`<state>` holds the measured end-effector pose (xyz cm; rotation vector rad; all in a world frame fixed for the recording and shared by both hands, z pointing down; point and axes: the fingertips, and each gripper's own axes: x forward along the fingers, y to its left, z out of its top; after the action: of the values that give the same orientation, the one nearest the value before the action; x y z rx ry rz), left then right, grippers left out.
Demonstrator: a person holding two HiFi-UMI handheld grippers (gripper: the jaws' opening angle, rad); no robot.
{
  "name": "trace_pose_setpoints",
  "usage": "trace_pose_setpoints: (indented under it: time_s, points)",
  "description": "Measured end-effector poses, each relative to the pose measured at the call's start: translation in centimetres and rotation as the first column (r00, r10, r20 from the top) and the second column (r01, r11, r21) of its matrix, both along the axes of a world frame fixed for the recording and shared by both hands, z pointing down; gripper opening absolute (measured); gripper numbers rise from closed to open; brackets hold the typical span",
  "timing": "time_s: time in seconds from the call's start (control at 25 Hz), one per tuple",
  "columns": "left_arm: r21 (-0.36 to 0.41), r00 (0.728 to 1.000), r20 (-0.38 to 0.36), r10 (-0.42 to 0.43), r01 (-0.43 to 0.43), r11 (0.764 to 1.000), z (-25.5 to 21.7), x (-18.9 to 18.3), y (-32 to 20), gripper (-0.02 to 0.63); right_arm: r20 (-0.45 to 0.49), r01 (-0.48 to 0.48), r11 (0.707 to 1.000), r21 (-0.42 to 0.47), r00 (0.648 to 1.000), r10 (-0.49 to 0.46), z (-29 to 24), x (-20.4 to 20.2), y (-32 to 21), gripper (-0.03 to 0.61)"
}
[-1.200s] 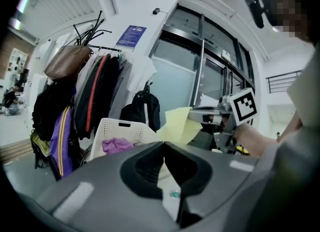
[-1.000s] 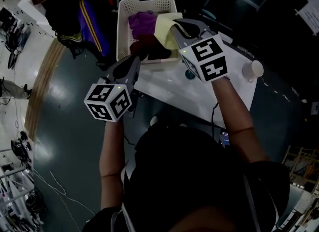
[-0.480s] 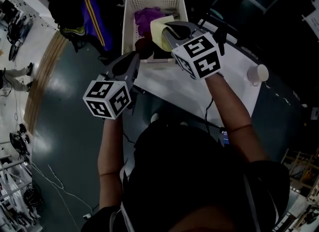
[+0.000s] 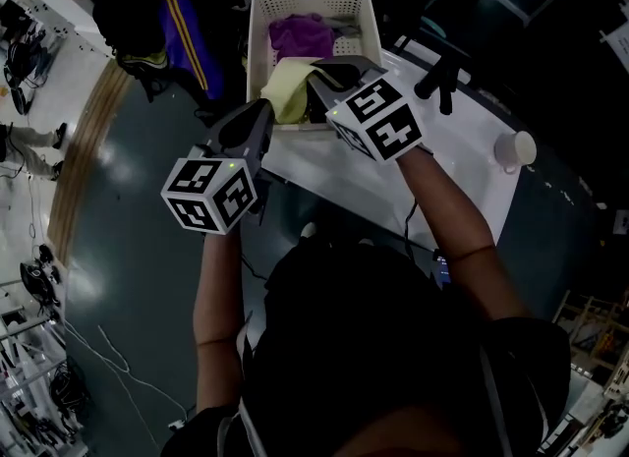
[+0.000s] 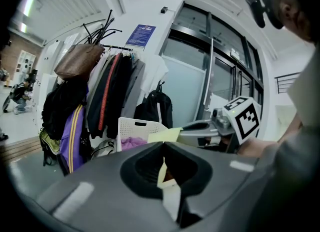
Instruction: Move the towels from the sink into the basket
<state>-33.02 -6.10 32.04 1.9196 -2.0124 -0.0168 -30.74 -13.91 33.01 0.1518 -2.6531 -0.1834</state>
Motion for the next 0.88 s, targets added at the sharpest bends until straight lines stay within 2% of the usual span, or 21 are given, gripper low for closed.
trace_pose_setpoints:
  time_s: [0.4, 0.68, 0.88]
  points:
    - [-0.004, 1.0, -0.009, 0.004, -0.004, 1.0, 0.3, -1.6, -0.1, 0.008, -0.065, 0.0, 1.0, -0.024, 0.998, -0.001, 1.9, -1.1, 0.0, 0.011]
    - [-0.006, 1.0, -0.02, 0.008, -0.009, 1.0, 0.5, -2.5, -0.1, 0.008, -0.124, -0.003, 1.0, -0.017, 0.992, 0.001, 2.8, -1.2, 0.2, 0.087]
    - [-0.011, 0.999, -0.031, 0.032, -0.032, 0.999, 0.9, -2.4, -0.7, 0.008, -0.211, 0.024, 1.0, 0.005, 0.977, -0.023, 3.5, -0.4, 0.0, 0.091]
